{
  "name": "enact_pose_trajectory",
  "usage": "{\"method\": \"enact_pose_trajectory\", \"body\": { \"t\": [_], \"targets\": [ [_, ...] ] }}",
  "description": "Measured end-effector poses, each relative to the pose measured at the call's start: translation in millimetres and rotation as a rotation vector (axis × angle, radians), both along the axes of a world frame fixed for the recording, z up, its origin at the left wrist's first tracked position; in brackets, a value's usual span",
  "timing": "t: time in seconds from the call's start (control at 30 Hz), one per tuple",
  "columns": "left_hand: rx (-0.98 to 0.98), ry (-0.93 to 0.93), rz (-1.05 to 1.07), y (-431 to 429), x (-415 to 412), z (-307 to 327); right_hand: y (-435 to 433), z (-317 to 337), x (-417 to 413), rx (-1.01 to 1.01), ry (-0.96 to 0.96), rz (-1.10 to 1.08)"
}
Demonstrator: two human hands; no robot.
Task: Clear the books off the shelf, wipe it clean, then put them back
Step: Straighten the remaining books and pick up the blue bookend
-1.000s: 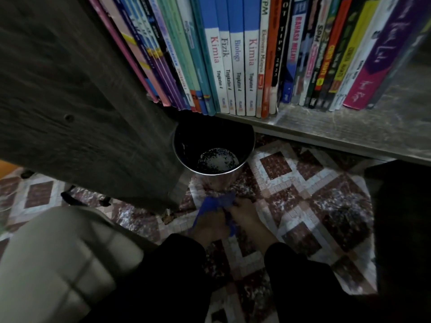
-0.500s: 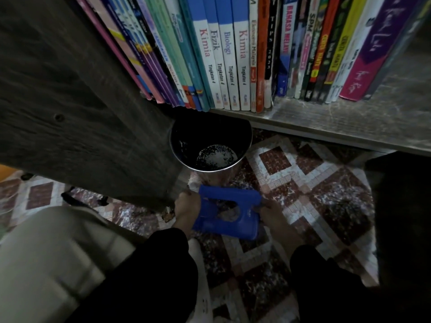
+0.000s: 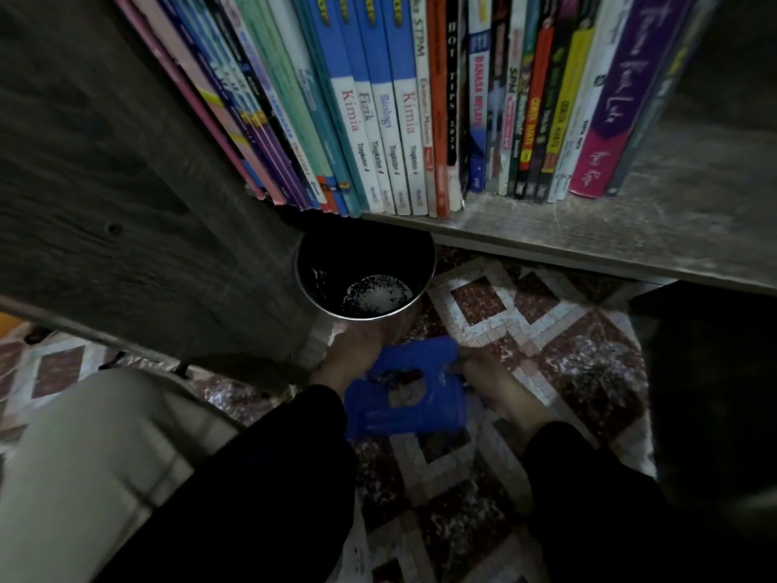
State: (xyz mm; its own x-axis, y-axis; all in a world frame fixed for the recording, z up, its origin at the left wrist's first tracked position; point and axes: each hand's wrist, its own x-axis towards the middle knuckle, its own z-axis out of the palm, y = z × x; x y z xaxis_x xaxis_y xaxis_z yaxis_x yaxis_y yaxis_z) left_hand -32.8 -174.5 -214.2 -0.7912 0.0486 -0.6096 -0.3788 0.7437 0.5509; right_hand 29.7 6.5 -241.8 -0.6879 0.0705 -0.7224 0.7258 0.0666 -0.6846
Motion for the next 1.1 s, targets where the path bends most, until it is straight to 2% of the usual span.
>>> {"method": "enact_pose_trajectory", "body": {
  "t": [0.13,0.23,0.37,0.47,0.57,0.7,0.83,1.1],
  "targets": [
    [0.114,0.014,-0.259,29,-12,56,28,73,-24,0.143,0.151,0.241],
    [0.207,0.246,-0.312,49,-18,115,49,148,-33,0.203,0.307,0.411],
    [0.531,0.432,-0.304,75,-8,195,83,251,-28,0.304,0.48,0.584],
    [0.732,0.453,-0.337,97,6,240,110,320,-19,0.518,0.563,0.753],
    [0.762,0.477,-0.398,122,16,264,134,363,-16,0.757,0.586,0.858],
    [0.69,0.459,-0.38,154,18,278,162,382,-24,0.994,0.456,0.895],
    [0.674,0.394,-0.333,175,15,282,188,389,-36,1.216,0.419,0.842],
    [0.664,0.361,-0.319,186,6,275,221,362,-42,1.603,0.61,0.715]
  ]
}}
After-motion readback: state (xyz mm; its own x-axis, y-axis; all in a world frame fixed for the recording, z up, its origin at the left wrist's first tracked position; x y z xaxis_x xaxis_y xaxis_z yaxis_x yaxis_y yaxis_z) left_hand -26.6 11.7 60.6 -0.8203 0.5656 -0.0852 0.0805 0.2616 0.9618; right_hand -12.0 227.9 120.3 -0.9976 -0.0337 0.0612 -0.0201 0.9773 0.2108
